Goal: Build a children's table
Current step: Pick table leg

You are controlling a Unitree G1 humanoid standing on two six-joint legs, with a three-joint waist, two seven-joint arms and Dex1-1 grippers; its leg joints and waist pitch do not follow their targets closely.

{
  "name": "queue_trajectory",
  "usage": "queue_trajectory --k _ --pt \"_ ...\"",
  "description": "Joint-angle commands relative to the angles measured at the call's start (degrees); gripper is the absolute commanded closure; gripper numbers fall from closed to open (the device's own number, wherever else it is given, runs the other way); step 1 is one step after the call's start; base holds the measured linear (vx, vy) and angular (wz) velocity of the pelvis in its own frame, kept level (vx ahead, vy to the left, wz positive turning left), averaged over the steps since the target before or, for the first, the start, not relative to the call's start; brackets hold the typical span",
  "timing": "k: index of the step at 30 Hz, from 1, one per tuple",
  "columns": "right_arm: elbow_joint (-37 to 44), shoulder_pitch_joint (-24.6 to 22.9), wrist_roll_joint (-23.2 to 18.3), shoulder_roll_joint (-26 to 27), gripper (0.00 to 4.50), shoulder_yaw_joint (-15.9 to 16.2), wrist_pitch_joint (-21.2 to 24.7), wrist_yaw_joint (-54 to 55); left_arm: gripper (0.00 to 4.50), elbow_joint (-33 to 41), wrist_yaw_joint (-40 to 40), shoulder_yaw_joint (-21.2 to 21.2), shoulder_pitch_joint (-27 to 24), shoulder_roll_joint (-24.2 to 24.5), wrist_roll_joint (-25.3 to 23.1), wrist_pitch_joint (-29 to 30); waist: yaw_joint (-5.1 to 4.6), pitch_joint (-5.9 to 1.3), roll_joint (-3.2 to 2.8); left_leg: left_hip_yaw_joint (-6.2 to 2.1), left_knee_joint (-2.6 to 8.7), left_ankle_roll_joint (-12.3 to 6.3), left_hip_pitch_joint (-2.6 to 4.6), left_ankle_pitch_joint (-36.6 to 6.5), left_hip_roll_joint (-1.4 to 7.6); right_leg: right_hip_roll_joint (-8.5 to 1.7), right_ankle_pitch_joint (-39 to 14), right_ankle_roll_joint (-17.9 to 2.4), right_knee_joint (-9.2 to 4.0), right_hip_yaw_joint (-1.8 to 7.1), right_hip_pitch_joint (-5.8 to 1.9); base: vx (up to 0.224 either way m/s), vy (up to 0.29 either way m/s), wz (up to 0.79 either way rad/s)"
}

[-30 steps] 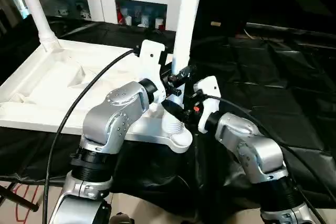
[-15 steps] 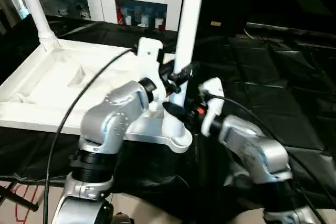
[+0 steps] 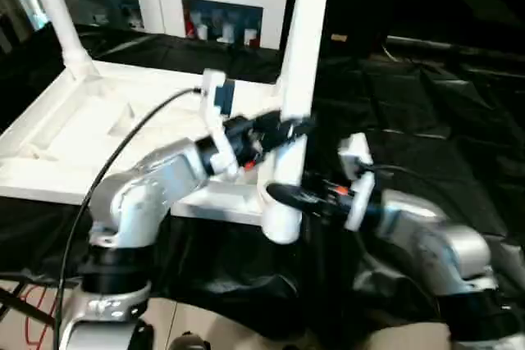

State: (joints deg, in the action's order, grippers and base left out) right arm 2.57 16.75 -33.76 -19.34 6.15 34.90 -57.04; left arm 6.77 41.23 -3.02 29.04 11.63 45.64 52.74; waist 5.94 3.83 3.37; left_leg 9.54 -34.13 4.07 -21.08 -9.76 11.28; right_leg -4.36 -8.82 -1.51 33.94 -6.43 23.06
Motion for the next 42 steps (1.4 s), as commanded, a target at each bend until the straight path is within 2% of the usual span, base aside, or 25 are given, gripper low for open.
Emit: queue_trajectory --k 1,2,4,6,9,13,14,16,21,22,24,26,29,32,33,37,40,41,42 --pt "1.28 0.08 -0.8 -0.59 2.61 -0.64 0.05 -1.03 1.86 1.58 1.77 0.98 -0.25 0.24 1.5 1.04 0.16 -4.03 -0.61 -0.63 4.18 0.3 0.56 -14.47 2.03 -4.14 -24.14 -3.87 -5.02 3.05 -2.99 0.0 0.0 0.0" --pt "1.37 0.03 -0.83 -0.64 2.61 -0.56 0.1 -1.19 1.86 1.74 2.56 1.42 -0.36 0.67 1.67 1.19 0.2 -4.05 -0.52 -0.62 4.16 0.32 0.59 -14.51 2.0 -4.19 -24.29 -3.94 -5.01 3.04 -3.0 0.0 0.0 0.0" --pt "1.25 0.08 -1.0 -0.91 2.62 -0.34 0.05 -1.89 2.26 2.26 5.05 2.64 -0.62 1.98 1.92 1.21 0.29 -4.1 -0.58 -0.68 4.21 0.44 0.6 -14.04 2.1 -4.26 -23.81 -4.07 -4.88 3.11 -3.06 0.0 0.0 0.0" --pt "1.17 0.12 -0.97 -0.91 2.62 -0.23 -0.04 -2.05 2.26 2.5 5.42 3.14 -0.67 2.56 1.57 1.16 0.31 -4.09 -0.64 -0.68 4.24 0.53 0.55 -14.0 2.09 -4.22 -23.17 -4.29 -4.78 3.12 -3.1 0.0 0.0 0.0" --pt "0.82 0.16 -0.95 -0.9 2.62 0.07 -0.39 -2.33 2.55 2.34 5.65 3.52 -0.47 3.15 1.22 0.95 0.39 -4.04 -0.71 -0.63 4.21 0.8 0.68 -14.42 2.05 -4.23 -23.78 -4.3 -4.86 3.13 -3.03 0.0 0.0 0.0" --pt "0.91 -0.08 -0.58 -0.73 2.62 0.17 -0.66 -2.46 2.63 2.13 5.3 3.32 -0.36 2.96 1.07 0.34 0.64 -4.13 -0.75 -0.64 4.21 0.98 0.75 -14.37 2.1 -4.22 -23.21 -4.41 -4.79 3.14 -3.06 0.0 0.0 0.0" --pt "0.87 -0.19 -0.1 -0.64 2.62 0.24 -0.99 -2.32 2.64 2.09 5.17 3.26 -0.3 2.92 0.98 0.04 0.73 -4.17 -0.96 -0.67 4.2 1.05 0.71 -14.17 2.08 -4.23 -22.68 -4.53 -4.7 3.15 -3.11 0.0 0.0 0.0" --pt "0.84 -0.32 0.42 -0.55 2.62 0.34 -1.36 -2.01 2.64 2.22 4.58 3.11 -0.33 2.69 0.68 -0.54 0.66 -4.18 -0.8 -0.63 4.19 1.07 0.66 -14.11 2.06 -4.19 -22.17 -4.62 -4.69 3.15 -3.14 0.0 0.0 0.0" --pt "1.03 -0.39 0.34 -0.54 2.62 0.39 -1.29 -1.69 2.64 2.97 2.6 2.55 -0.63 1.4 0.76 -1.37 0.68 -4.18 -0.83 -0.62 4.14 1.06 0.64 -14.13 2.05 -4.22 -22.22 -4.76 -4.71 3.14 -3.21 0.0 0.0 0.0" --pt "0.96 -0.35 0.44 -0.42 2.27 0.39 -1.3 -1.4 2.64 3.51 1.99 2.33 -0.9 0.76 1.29 -1.44 0.68 -4.19 -0.69 -0.6 4.12 0.99 0.59 -14.07 2.01 -4.22 -22.51 -4.6 -4.72 3.13 -3.24 0.0 0.0 0.0" --pt "0.32 -0.06 0.82 0.15 1.92 0.11 -1.37 -0.11 2.64 3.92 1.27 2.18 -1.15 0.1 1.69 -1.63 0.64 -4.19 -0.76 -0.65 4.14 1.02 0.56 -13.92 2.14 -4.24 -22.29 -4.68 -4.67 3.13 -3.24 0.0 0.0 0.0" --pt "-0.17 0.25 0.73 0.5 1.9 -0.13 -1.22 0.47 2.64 3.85 0.77 2.06 -1.16 -0.23 1.74 -1.85 0.57 -4.17 -0.73 -0.62 4.12 1.0 0.56 -14.21 2.04 -4.16 -22.75 -4.61 -4.72 3.06 -3.18 0.0 0.0 0.0" --pt "-0.56 0.64 0.71 0.87 1.46 -0.22 -1.29 0.94 2.64 3.72 0.13 2.04 -1.12 -0.42 1.35 -2.41 0.58 -4.14 -0.73 -0.65 4.16 1.09 0.62 -14.45 2.07 -4.16 -23.48 -4.17 -4.88 3.07 -3.11 0.0 0.0 0.0" --pt "-0.65 0.97 1.27 1.26 1.42 -0.09 -1.68 1.97 2.64 3.39 -0.81 1.77 -0.83 -0.65 0.68 -3.11 0.59 -4.17 -0.68 -0.63 4.12 1.08 0.61 -14.28 2.01 -4.17 -23.44 -3.93 -4.88 3.06 -3.13 0.0 0.0 0.0" --pt "-0.9 1.21 2.13 1.51 1.12 -0.08 -2.6 2.81 2.64 3.13 -1.26 1.54 -0.58 -0.8 0.27 -3.56 0.57 -4.16 -0.67 -0.65 4.15 1.14 0.56 -14.2 2.05 -4.18 -23.34 -3.9 -4.84 3.07 -3.13 0.0 0.0 0.0" --pt "-2.18 2.05 4.06 2.5 0.94 -0.62 -4.55 5.73 2.65 2.35 -3.28 1.35 0.15 -1.07 -1.79 -4.99 0.42 -4.17 -0.75 -0.64 4.17 1.47 0.61 -14.15 2.01 -4.12 -23.27 -3.67 -4.88 3.07 -3.03 0.0 0.0 0.0" --pt "-2.63 2.67 3.71 3.08 0.87 -1.46 -3.86 7.37 2.65 1.17 -6.17 1.36 1.2 -1.44 -4.42 -6.41 0.43 -4.26 -0.79 -0.61 4.15 1.33 0.7 -13.95 2.01 -3.98 -21.88 -3.6 -4.75 3.12 -3.07 0.0 0.0 0.0" --pt "-2.76 3.39 3.24 3.35 0.87 -2.3 -2.86 9.0 2.65 -0.54 -10.28 1.38 2.92 -1.55 -7.41 -6.88 0.41 -4.3 -0.83 -0.63 4.16 1.27 0.73 -13.81 2.01 -3.91 -21.23 -3.63 -4.67 3.11 -3.1 0.0 0.0 0.0" --pt "-2.76 3.47 3.24 3.36 0.87 -2.37 -2.77 9.2 2.65 -0.7 -10.7 1.46 3.12 -1.48 -7.81 -6.95 0.37 -4.32 -0.83 -0.7 4.16 1.41 0.71 -13.72 2.05 -3.88 -20.78 -3.64 -4.51 3.1 -3.15 0.0 0.0 0.0"
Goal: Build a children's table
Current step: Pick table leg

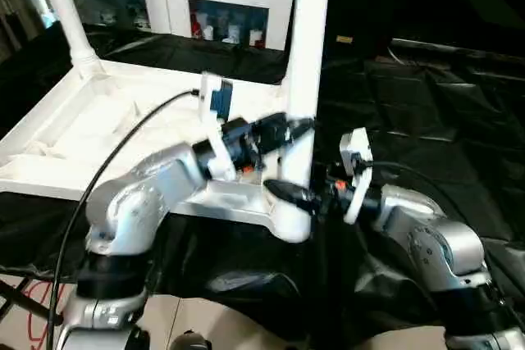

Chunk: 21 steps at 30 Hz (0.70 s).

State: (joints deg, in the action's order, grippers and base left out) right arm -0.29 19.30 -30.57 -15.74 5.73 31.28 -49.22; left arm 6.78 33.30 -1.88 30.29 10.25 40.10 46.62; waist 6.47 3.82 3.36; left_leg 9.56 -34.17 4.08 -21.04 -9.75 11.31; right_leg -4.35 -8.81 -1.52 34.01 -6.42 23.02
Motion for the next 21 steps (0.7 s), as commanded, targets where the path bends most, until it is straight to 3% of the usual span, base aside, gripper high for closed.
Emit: queue_trajectory --k 1,3,6,7,9,21 --pt "0.03 1.48 0.13 -0.13 0.87 -2.36 1.58 2.76 2.65 -1.61 -5.24 0.88 3.02 0.37 -4.84 -1.38 -0.15 -4.27 -0.79 -0.7 4.19 1.42 0.66 -13.78 1.92 -3.83 -20.9 -3.27 -4.63 3.08 -3.14 0.0 0.0 0.0" --pt "-0.45 2.54 0.78 0.16 0.87 -2.77 3.2 5.36 2.65 -2.54 -8.38 1.22 4.34 0.67 -7.42 -1.72 -0.2 -4.35 -0.74 -0.75 4.16 1.46 0.72 -13.49 1.88 -3.88 -21.0 -2.68 -4.57 3.07 -3.17 0.0 0.0 0.0" --pt "-1.36 3.69 1.58 0.8 0.87 -3.12 4.74 8.37 2.65 -3.23 -11.66 0.42 5.37 -0.13 -8.39 -1.22 -0.28 -4.43 -0.69 -0.69 4.07 1.74 0.49 -12.02 1.96 -3.95 -19.21 -3.55 -4.26 3.17 -3.23 0.0 0.0 0.0" --pt "-3.1 5.14 3.19 2.01 0.87 -3.56 5.51 12.72 2.65 -3.2 -12.52 0.74 5.99 -0.28 -9.2 -1.07 -0.33 -4.52 -0.32 -0.62 3.98 1.81 0.47 -11.17 1.92 -4.0 -17.74 -4.29 -4.13 3.16 -3.23 0.0 0.0 0.0" --pt "-4.71 6.32 4.09 3.35 0.87 -4.07 6.13 16.07 2.65 -3.19 -13.25 0.5 6.36 -0.99 -9.12 -0.91 -0.47 -4.52 -0.51 -0.52 3.93 2.14 0.5 -11.12 1.75 -4.04 -18.34 -4.84 -4.09 3.16 -3.1 0.0 0.0 0.0" --pt "-7.33 8.28 3.64 6.89 0.87 -2.52 9.53 17.86 2.65 -2.82 -14.69 0.68 6.78 -2.19 -9.53 -0.61 -0.53 -4.4 -0.46 -0.57 4.1 2.16 0.54 -12.42 1.87 -4.13 -19.78 -3.28 -4.34 3.18 -3.01 0.0 0.0 0.0"
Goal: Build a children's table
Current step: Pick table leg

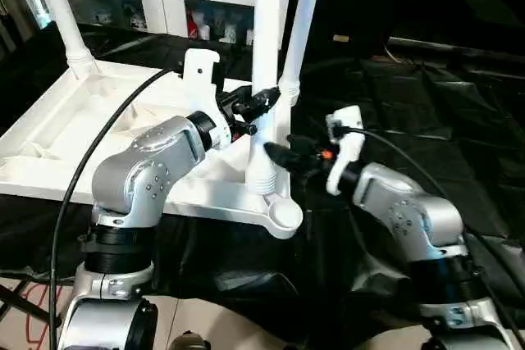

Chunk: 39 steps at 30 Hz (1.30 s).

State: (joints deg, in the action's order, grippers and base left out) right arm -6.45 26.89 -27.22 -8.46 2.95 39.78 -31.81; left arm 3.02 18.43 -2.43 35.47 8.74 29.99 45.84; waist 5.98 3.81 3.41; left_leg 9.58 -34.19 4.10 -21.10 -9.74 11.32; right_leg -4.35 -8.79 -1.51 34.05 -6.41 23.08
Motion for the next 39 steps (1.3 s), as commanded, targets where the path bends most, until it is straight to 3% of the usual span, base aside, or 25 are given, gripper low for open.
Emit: queue_trajectory --k 1,8,11,14,15,24,25,34,36,39 --pt "-1.17 0.76 0.18 -0.44 0.87 0.5 0.82 0.03 2.65 1.1 0.29 1.14 1.58 -0.79 0.61 0.39 0.02 -4.43 -0.32 -0.55 4.09 2.12 0.46 -11.91 1.83 -4.2 -19.21 -3.39 -4.3 3.19 -3.17 0.0 0.0 0.0" --pt "-0.91 0.99 0.13 -0.8 0.87 0.52 1.43 -0.75 2.66 1.27 0.44 1.11 1.62 -1.11 0.48 0.67 0.07 -4.38 -0.36 -0.52 4.07 2.03 0.45 -11.56 1.78 -4.17 -19.79 -2.84 -4.37 3.2 -3.15 0.0 0.0 0.0" --pt "-2.35 1.46 0.3 -0.31 1.24 0.02 1.37 -0.55 2.66 1.64 0.78 1.52 1.48 -1.31 0.68 0.88 0.0 -4.38 -0.42 -0.54 4.09 2.15 0.56 -12.18 1.83 -4.21 -20.59 -2.81 -4.51 3.15 -3.05 0.0 0.0 0.0" --pt "-2.58 1.44 0.18 -0.26 1.27 0.43 1.23 -1.33 2.66 2.01 0.92 1.49 1.28 -1.46 0.76 1.14 -0.01 -4.4 -0.36 -0.55 4.09 2.1 0.54 -11.93 1.87 -4.19 -19.87 -3.04 -4.39 3.17 -3.06 0.0 0.0 0.0" --pt "-2.83 1.26 0.56 -0.32 1.54 0.94 0.27 -2.12 2.66 2.17 0.98 1.44 1.24 -1.51 0.93 1.26 -0.01 -4.4 -0.23 -0.55 4.09 2.07 0.52 -11.82 1.87 -4.2 -19.75 -3.11 -4.33 3.18 -3.09 0.0 0.0 0.0" --pt "-2.84 0.65 0.46 -0.64 2.18 1.6 -1.13 -4.76 2.66 2.82 1.24 1.42 0.92 -1.53 1.27 1.87 0.06 -4.35 -0.14 -0.5 4.06 1.8 0.44 -11.52 1.87 -4.25 -20.01 -3.14 -4.34 3.21 -3.14 0.0 0.0 0.0" --pt "-2.66 0.59 0.34 -0.81 2.4 1.65 -1.14 -5.32 2.66 2.93 1.23 1.4 0.84 -1.55 1.29 1.97 0.07 -4.35 -0.12 -0.51 4.06 1.75 0.43 -11.46 1.86 -4.29 -20.28 -3.0 -4.36 3.22 -3.15 0.0 0.0 0.0" --pt "-2.05 0.04 -0.48 -1.62 2.57 1.02 -1.93 -7.93 2.66 3.08 1.08 0.97 0.63 -1.77 1.64 2.49 0.1 -4.3 -0.04 -0.48 4.03 1.64 0.45 -11.47 1.88 -4.27 -20.46 -3.06 -4.4 3.21 -3.12 0.0 0.0 0.0" --pt "-1.36 -0.33 -1.12 -2.37 2.57 0.81 -1.89 -9.86 2.1 3.17 0.98 0.02 0.5 -1.91 2.45 2.96 0.1 -4.3 0.02 -0.49 4.01 1.53 0.44 -11.46 1.88 -4.24 -20.85 -2.87 -4.46 3.18 -3.13 0.0 0.0 0.0" --pt "0.95 -1.26 -3.3 -4.04 2.58 0.52 -1.17 -14.0 1.85 3.01 2.79 -1.54 0.38 -2.04 5.02 3.19 0.51 -4.4 0.24 -0.41 3.86 0.86 0.35 -10.83 1.81 -4.3 -20.49 -2.83 -4.39 3.16 -3.34 0.0 0.0 0.0"
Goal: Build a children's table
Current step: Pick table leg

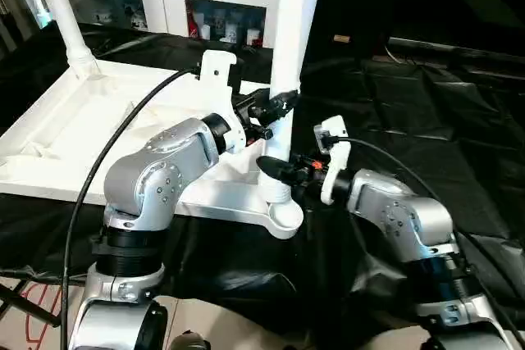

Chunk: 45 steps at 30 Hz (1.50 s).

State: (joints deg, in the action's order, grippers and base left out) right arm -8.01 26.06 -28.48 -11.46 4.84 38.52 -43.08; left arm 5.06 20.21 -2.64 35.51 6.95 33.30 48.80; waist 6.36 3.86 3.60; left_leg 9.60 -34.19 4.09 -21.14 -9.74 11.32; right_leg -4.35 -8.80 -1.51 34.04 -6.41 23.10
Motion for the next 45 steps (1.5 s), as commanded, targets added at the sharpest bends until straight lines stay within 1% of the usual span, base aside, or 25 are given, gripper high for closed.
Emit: queue_trajectory --k 1,3,4,7,8,9,10,11,12,13,16,18,19,20,25,29,30,32,35,36,39,41,43,44,45 --pt "3.8 -0.94 -3.49 -1.8 2.58 -1.61 0.83 -4.67 1.85 0.64 2.31 -2.24 0.16 -0.21 3.48 0.89 0.23 -4.4 0.0 -0.43 3.88 0.68 0.4 -10.49 1.89 -4.26 -20.08 -2.91 -4.36 3.2 -3.24 0.0 0.0 0.0" --pt "6.21 -1.98 -6.27 -4.11 2.58 -1.81 2.02 -9.61 1.83 -0.41 7.83 -4.74 -0.56 0.39 9.74 3.95 0.38 -4.46 0.04 -0.36 3.77 0.29 0.35 -10.22 1.79 -4.23 -19.7 -3.25 -4.32 3.15 -3.46 0.0 0.0 0.0" --pt "6.45 -2.13 -6.57 -4.59 2.59 -1.76 2.12 -10.48 1.81 -0.56 9.37 -5.19 -0.76 0.59 11.26 4.65 0.5 -4.43 -0.02 -0.36 3.81 0.04 0.35 -9.93 1.81 -4.22 -19.41 -3.84 -4.29 3.15 -3.34 0.0 0.0 0.0" --pt "7.42 -2.73 -7.74 -5.98 2.59 -1.52 2.93 -13.19 1.81 -0.81 12.21 -5.58 -1.06 1.16 13.04 5.08 0.41 -4.31 -0.12 -0.39 3.86 0.2 0.48 -11.26 1.85 -4.21 -21.12 -4.15 -4.55 3.08 -3.23 0.0 0.0 0.0" --pt "7.86 -3.09 -8.23 -6.54 2.59 -1.47 3.39 -14.15 1.81 -0.9 13.42 -5.58 -1.02 1.37 13.6 5.08 0.37 -4.26 -0.3 -0.43 3.91 0.28 0.53 -11.6 1.88 -4.23 -21.62 -4.12 -4.62 3.06 -3.15 0.0 0.0 0.0" --pt "8.12 -3.32 -8.51 -6.88 2.59 -1.44 3.68 -14.72 1.81 -0.95 14.19 -5.58 -0.97 1.5 13.99 5.1 0.4 -4.26 -0.14 -0.39 3.85 0.35 0.57 -12.12 1.82 -4.23 -22.85 -3.56 -4.85 3.03 -3.17 0.0 0.0 0.0" --pt "8.43 -3.61 -8.84 -7.34 2.59 -1.35 3.94 -15.37 1.81 -0.93 15.05 -5.33 -0.86 1.74 14.27 4.99 0.45 -4.24 -0.33 -0.5 3.92 0.53 0.58 -12.31 1.82 -4.25 -23.55 -3.25 -4.87 3.02 -3.19 0.0 0.0 0.0" --pt "8.94 -4.11 -9.4 -8.03 2.59 -1.21 4.22 -16.03 1.98 -0.66 17.22 -4.99 -0.68 2.32 15.66 5.4 0.46 -4.31 -0.34 -0.52 3.9 0.54 0.6 -12.36 1.83 -4.27 -23.82 -2.95 -4.97 3.01 -3.22 0.0 0.0 0.0" --pt "9.04 -4.19 -9.55 -8.15 2.59 -1.19 4.31 -16.14 2.09 -0.64 17.38 -4.93 -0.63 2.42 15.76 5.47 0.49 -4.32 -0.28 -0.55 3.92 0.65 0.57 -12.1 1.86 -4.29 -23.61 -2.99 -4.9 3.02 -3.23 0.0 0.0 0.0" --pt "9.41 -4.49 -9.98 -8.5 2.59 -1.11 4.59 -16.49 2.16 -0.67 17.63 -4.79 -0.46 2.64 15.91 5.66 0.48 -4.34 -0.71 -0.6 3.96 0.88 0.6 -12.17 1.9 -4.17 -22.74 -3.27 -4.82 3.0 -3.19 0.0 0.0 0.0" --pt "10.0 -5.03 -10.27 -8.88 2.59 -0.93 4.97 -16.78 2.21 -0.9 18.72 -4.19 -0.47 2.9 16.1 5.61 0.43 -4.41 -0.48 -0.58 3.91 0.73 0.59 -11.98 1.9 -4.13 -21.34 -4.02 -4.62 2.99 -3.26 0.0 0.0 0.0" --pt "10.0 -5.31 -10.1 -8.91 2.59 -0.87 4.86 -16.85 2.5 -0.11 19.8 -3.28 -0.96 3.25 16.06 5.52 0.47 -4.38 -0.46 -0.55 3.91 0.79 0.59 -12.04 1.89 -4.2 -21.84 -4.04 -4.67 3.01 -3.28 0.0 0.0 0.0" --pt "10.06 -5.44 -10.09 -8.91 2.59 -0.86 4.83 -16.82 2.53 0.3 19.88 -2.78 -1.24 3.38 15.91 5.6 0.43 -4.38 -0.96 -0.61 3.97 1.0 0.65 -12.56 1.97 -4.16 -21.58 -4.11 -4.75 3.03 -3.24 0.0 0.0 0.0" --pt "10.1 -5.45 -10.11 -8.9 2.59 -0.87 4.86 -16.82 2.56 0.34 19.84 -2.72 -1.29 3.36 15.89 5.61 0.4 -4.4 -0.76 -0.63 3.97 1.08 0.66 -12.8 1.94 -4.14 -21.44 -4.26 -4.69 2.96 -3.31 0.0 0.0 0.0" --pt "10.54 -5.66 -10.1 -9.09 2.6 -0.85 5.02 -16.63 2.68 0.39 20.55 -2.16 -1.52 3.63 16.0 5.33 0.41 -4.37 -0.77 -0.61 3.93 1.19 0.69 -12.91 1.91 -4.18 -22.1 -4.28 -4.73 2.97 -3.29 0.0 0.0 0.0" --pt "10.18 -5.58 -8.8 -9.03 2.6 -0.61 3.22 -15.79 2.69 0.28 20.53 -2.08 -1.46 3.77 15.68 4.51 0.35 -4.43 -0.59 -0.61 3.91 1.18 0.67 -12.52 1.98 -4.15 -20.96 -4.65 -4.57 2.98 -3.32 0.0 0.0 0.0" --pt "9.92 -5.47 -8.26 -8.91 2.6 -0.58 2.71 -15.47 2.69 0.21 20.37 -2.17 -1.37 3.73 15.6 4.23 0.39 -4.43 -0.68 -0.62 3.94 1.25 0.64 -12.43 2.0 -4.18 -20.78 -4.76 -4.52 3.0 -3.34 0.0 0.0 0.0" --pt "8.72 -4.49 -7.32 -8.09 1.9 -1.01 2.52 -13.25 2.69 0.21 19.61 -2.37 -1.1 3.62 15.05 3.38 0.32 -4.37 -0.49 -0.57 3.92 1.19 0.56 -12.45 1.92 -4.2 -21.26 -4.62 -4.6 3.03 -3.36 0.0 0.0 0.0" --pt "8.31 -3.83 -7.83 -7.44 1.78 -1.77 3.0 -12.24 2.69 0.32 18.95 -2.36 -1.08 3.6 14.51 2.89 0.24 -4.37 -0.4 -0.61 3.93 1.29 0.61 -12.42 1.92 -4.19 -22.16 -4.29 -4.59 2.99 -3.3 0.0 0.0 0.0" --pt "8.31 -3.59 -7.91 -7.29 1.78 -1.97 2.85 -12.06 2.69 0.37 18.66 -2.32 -1.07 3.6 14.23 2.67 0.29 -4.37 -0.52 -0.59 3.92 1.38 0.68 -12.28 1.95 -4.21 -22.13 -4.11 -4.6 3.02 -3.28 0.0 0.0 0.0" --pt "7.97 -2.86 -6.72 -6.83 1.42 -1.98 1.76 -10.55 2.69 0.39 17.51 -2.2 -0.9 3.65 13.28 2.31 0.24 -4.39 -0.48 -0.57 3.94 1.52 0.68 -12.2 1.97 -4.22 -21.57 -4.19 -4.52 3.07 -3.22 0.0 0.0 0.0" --pt "7.08 -1.6 -4.43 -5.94 1.31 -1.69 0.97 -6.67 2.69 0.73 15.67 -2.02 -0.53 3.84 12.13 2.08 0.17 -4.41 -0.51 -0.57 3.96 1.72 0.66 -11.77 1.96 -4.16 -20.7 -4.37 -4.34 3.09 -3.2 0.0 0.0 0.0" --pt "6.14 -0.4 -4.14 -5.05 1.29 -2.21 2.55 -3.41 2.69 0.84 13.03 -1.78 0.14 3.95 10.41 1.88 0.07 -4.41 -0.56 -0.59 3.99 1.91 0.68 -11.72 1.96 -4.1 -20.4 -4.51 -4.28 3.12 -3.16 0.0 0.0 0.0" --pt "5.75 0.13 -4.12 -4.7 1.29 -2.65 3.82 -1.72 2.69 0.7 11.13 -1.76 0.66 3.87 9.17 1.73 0.0 -4.42 -0.26 -0.53 3.96 1.93 0.73 -11.59 1.95 -4.09 -20.17 -4.48 -4.27 3.15 -3.22 0.0 0.0 0.0" --pt "5.75 0.13 -4.12 -4.7 1.29 -2.65 3.82 -1.72 2.69 0.7 11.13 -1.76 0.66 3.87 9.17 1.73 0.0 -4.42 -0.26 -0.53 3.96 1.93 0.73 -11.59 1.95 -4.09 -20.17 -4.48 -4.27 3.15 -3.22 0.0 0.0 0.0"
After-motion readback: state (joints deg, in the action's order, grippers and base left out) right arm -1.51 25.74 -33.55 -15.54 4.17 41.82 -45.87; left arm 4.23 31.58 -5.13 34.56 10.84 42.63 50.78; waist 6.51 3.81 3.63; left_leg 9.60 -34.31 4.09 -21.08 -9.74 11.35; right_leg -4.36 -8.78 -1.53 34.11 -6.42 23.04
